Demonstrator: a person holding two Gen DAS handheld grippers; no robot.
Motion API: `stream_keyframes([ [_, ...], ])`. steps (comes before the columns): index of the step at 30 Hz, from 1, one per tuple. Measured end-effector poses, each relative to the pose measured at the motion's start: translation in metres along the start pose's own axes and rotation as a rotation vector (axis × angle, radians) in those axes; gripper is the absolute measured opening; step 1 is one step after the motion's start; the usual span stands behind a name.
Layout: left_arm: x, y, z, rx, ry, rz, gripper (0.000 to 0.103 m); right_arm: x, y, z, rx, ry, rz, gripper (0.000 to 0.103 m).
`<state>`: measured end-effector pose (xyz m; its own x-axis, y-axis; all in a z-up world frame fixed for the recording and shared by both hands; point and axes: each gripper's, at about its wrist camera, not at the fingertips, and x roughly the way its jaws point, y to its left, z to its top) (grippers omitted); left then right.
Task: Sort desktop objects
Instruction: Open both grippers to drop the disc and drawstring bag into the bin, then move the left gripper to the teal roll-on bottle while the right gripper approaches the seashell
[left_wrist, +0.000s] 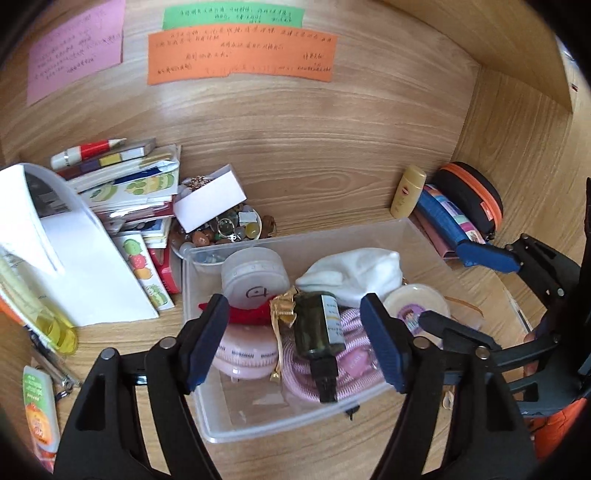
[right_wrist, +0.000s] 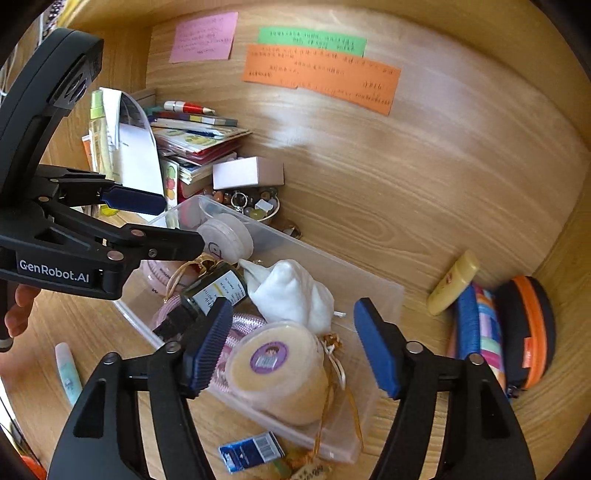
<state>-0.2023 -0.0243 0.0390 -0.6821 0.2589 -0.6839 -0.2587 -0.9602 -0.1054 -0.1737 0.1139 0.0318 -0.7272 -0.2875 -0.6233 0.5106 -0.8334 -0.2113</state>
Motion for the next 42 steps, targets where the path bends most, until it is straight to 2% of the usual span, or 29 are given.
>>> stream_keyframes([
  [4, -0.013, -0.004, -0.007, 0.006, -0.012, 0.010, 0.076, -0.018, 0.000, -0.005, 0.005, -0.027, -0.017, 0.074],
  [6, -0.022, -0.005, -0.013, 0.011, -0.020, 0.022, 0.081, -0.025, -0.001, -0.007, 0.010, -0.038, -0.024, 0.075],
  [12, -0.042, -0.008, -0.032, 0.016, -0.036, 0.046, 0.089, -0.052, -0.010, -0.018, 0.052, -0.070, -0.046, 0.079],
  [18, -0.051, -0.005, -0.059, -0.001, -0.020, 0.072, 0.092, -0.067, -0.018, -0.035, 0.096, -0.069, -0.061, 0.080],
  [29, -0.046, 0.007, -0.124, -0.070, 0.076, 0.106, 0.092, -0.063, -0.020, -0.079, 0.148, 0.016, -0.064, 0.080],
  [39, -0.042, -0.002, -0.163, -0.062, 0.140, 0.099, 0.092, -0.041, -0.003, -0.126, 0.186, 0.131, 0.002, 0.079],
  [42, -0.040, -0.005, -0.170, -0.060, 0.158, 0.089, 0.092, -0.040, 0.004, -0.133, 0.191, 0.136, 0.032, 0.076],
])
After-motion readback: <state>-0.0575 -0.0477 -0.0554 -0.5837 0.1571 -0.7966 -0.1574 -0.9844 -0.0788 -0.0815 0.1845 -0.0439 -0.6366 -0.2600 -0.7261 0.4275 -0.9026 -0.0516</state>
